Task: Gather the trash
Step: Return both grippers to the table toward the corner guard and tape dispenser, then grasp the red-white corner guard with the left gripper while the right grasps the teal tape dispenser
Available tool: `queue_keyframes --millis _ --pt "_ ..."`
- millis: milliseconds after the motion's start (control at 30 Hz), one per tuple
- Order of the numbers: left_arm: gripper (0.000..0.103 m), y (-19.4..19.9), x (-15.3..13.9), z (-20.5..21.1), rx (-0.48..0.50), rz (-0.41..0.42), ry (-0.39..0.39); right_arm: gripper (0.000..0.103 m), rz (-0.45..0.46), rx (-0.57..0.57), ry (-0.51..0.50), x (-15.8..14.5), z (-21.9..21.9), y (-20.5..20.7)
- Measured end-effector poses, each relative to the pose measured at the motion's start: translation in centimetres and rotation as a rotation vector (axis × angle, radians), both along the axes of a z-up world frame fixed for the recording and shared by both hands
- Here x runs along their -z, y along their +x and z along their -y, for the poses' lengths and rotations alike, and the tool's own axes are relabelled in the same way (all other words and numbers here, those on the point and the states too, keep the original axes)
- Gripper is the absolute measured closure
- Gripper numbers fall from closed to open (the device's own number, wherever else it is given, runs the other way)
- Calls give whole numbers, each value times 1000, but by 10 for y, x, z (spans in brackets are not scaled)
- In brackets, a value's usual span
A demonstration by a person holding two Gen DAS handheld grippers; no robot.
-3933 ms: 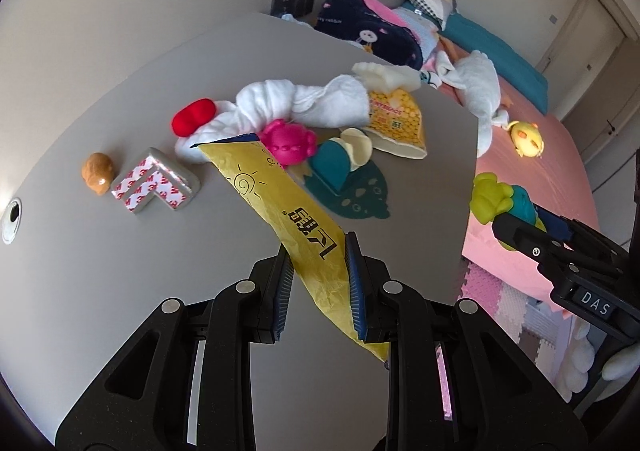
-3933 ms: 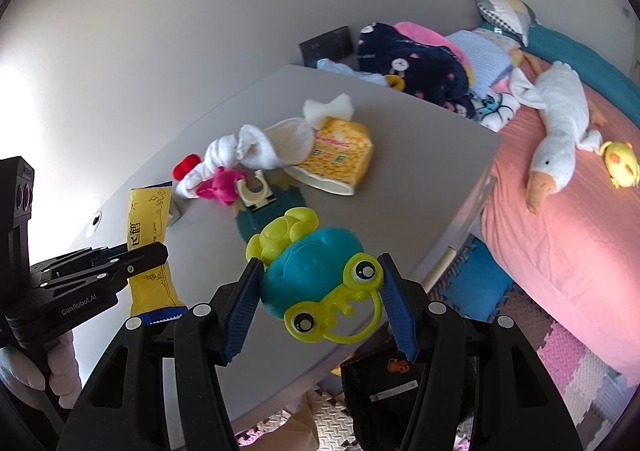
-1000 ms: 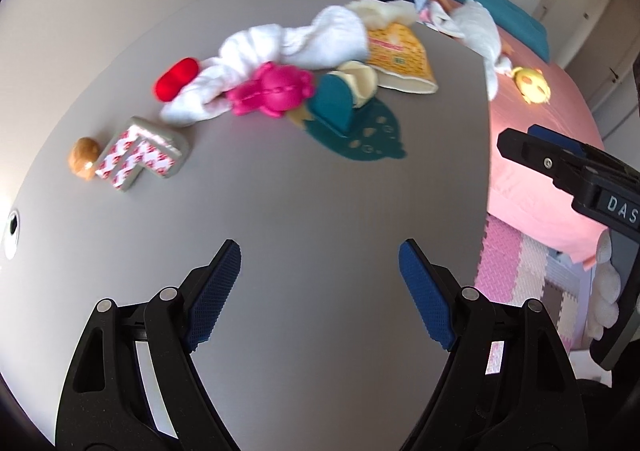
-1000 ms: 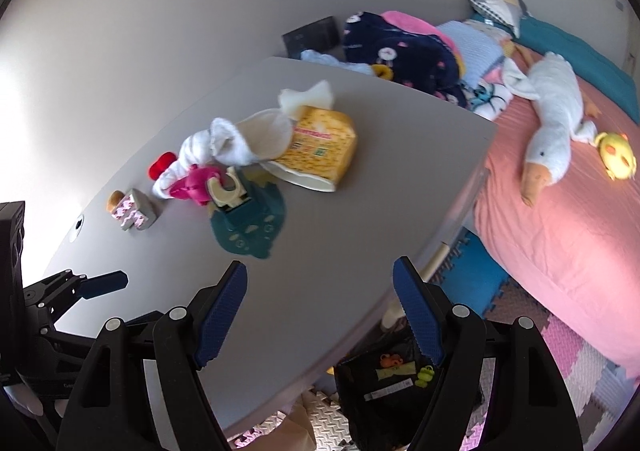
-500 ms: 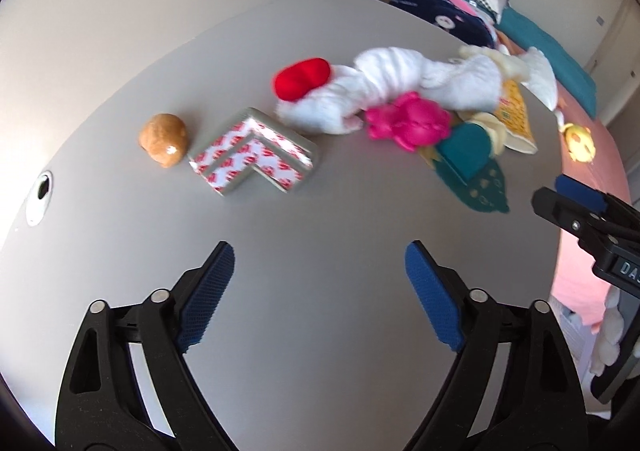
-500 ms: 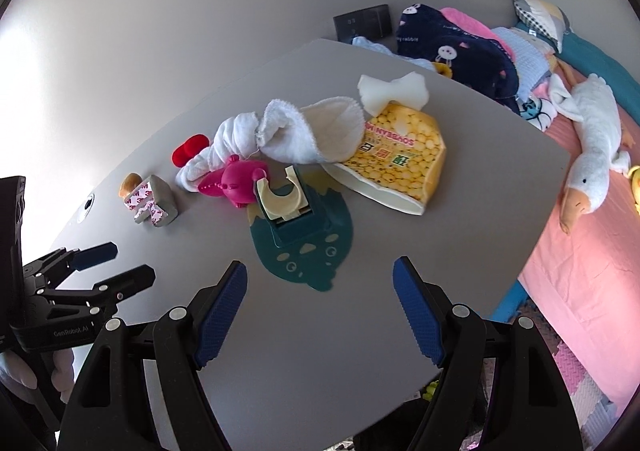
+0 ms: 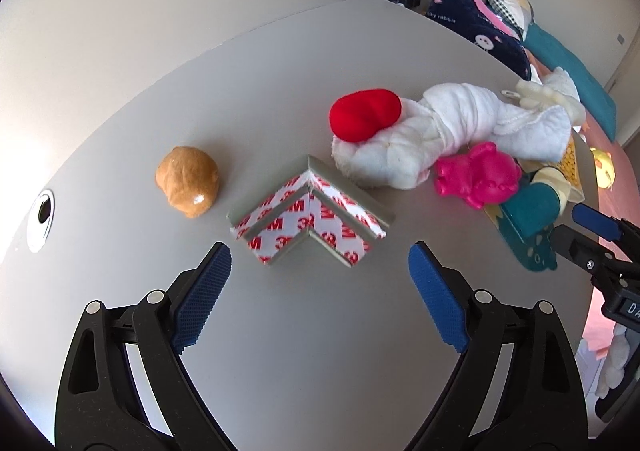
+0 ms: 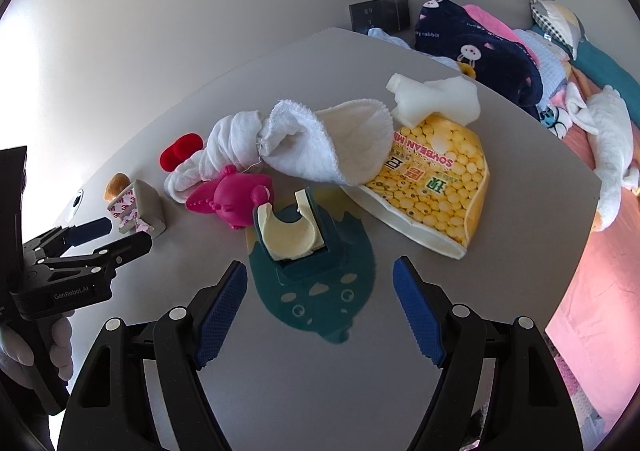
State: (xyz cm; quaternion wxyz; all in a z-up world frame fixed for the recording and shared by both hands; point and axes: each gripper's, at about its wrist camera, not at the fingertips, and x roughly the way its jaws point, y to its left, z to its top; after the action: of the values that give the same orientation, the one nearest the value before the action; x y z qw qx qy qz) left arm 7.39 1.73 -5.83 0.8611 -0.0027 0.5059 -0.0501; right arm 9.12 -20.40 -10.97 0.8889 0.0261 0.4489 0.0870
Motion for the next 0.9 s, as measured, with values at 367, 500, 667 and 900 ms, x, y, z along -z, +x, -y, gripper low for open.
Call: queue_keyframes --millis 367,500,667,900 --pt "16 25 12 -1 -11 0 23 27 14 -9 -45 11 -9 27" --pt "19 27 13 -4 -19 23 25 42 24 -18 -52 14 -11 31" --pt "41 30 10 -8 -28 61 9 64 13 -55 -60 14 -19 31" --pt "43 31 10 -9 -35 61 0 65 -10 -71 -43 12 -20 24"
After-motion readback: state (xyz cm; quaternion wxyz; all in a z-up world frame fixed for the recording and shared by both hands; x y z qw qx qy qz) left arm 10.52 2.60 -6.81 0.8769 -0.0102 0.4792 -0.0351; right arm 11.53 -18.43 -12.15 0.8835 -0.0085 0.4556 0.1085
